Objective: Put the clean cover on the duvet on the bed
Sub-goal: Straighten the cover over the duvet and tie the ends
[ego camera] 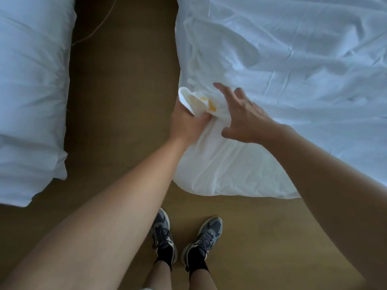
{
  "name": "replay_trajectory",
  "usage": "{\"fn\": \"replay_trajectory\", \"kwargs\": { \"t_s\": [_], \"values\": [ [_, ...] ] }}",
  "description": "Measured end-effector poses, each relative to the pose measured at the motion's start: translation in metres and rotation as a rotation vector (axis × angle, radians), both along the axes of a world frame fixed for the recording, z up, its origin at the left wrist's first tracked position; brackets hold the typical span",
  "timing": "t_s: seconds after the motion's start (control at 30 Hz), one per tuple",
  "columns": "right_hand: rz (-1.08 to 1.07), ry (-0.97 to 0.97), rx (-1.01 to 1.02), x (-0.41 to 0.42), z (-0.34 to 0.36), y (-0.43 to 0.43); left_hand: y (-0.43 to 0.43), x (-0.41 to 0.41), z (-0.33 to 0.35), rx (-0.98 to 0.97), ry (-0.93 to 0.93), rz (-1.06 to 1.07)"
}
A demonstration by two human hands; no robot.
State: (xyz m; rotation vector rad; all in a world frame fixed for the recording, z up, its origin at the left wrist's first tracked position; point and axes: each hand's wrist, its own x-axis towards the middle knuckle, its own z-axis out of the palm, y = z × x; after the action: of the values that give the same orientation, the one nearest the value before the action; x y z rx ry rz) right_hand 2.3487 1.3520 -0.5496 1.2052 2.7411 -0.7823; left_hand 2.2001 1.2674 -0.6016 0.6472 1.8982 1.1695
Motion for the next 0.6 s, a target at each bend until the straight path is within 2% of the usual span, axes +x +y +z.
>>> {"fn": "replay_trajectory", "kwargs": {
  "t_s": [0.07, 0.13, 0.2, 0.27, 0.33, 0.4, 0.53, 0.6],
  "values": [
    [0.052, -0.018, 0.301, 0.003, -0.001, -0.005, 0.008, -0.001, 0.001, -0.027, 0.186, 0.048],
    [0.042, 0.011, 0.534, 0.003, -0.003, -0.005, 0.014, 0.009, 0.002, -0.115, 0.439, 0.192],
    [0.059, 0.011, 0.632, 0.004, -0.005, 0.0, 0.016, 0.023, 0.007, -0.141, 0.624, 0.338],
    [0.085, 0.041, 0.663, 0.006, -0.007, 0.01, 0.014, 0.039, 0.005, -0.056, 0.807, 0.382],
    [0.1, 0.09, 0.635, 0.007, -0.006, 0.019, 0.015, 0.049, -0.001, 0.007, 0.91, 0.354],
    [0.081, 0.12, 0.524, 0.002, -0.003, 0.024, 0.023, 0.049, -0.006, -0.029, 0.887, 0.336],
    [-0.076, 0.089, 0.148, -0.008, -0.002, 0.038, 0.037, 0.044, -0.014, -0.129, 0.692, 0.277],
    [-0.065, 0.067, -0.07, -0.01, -0.002, 0.051, 0.041, 0.048, -0.012, -0.106, 0.563, 0.319]
  ]
}}
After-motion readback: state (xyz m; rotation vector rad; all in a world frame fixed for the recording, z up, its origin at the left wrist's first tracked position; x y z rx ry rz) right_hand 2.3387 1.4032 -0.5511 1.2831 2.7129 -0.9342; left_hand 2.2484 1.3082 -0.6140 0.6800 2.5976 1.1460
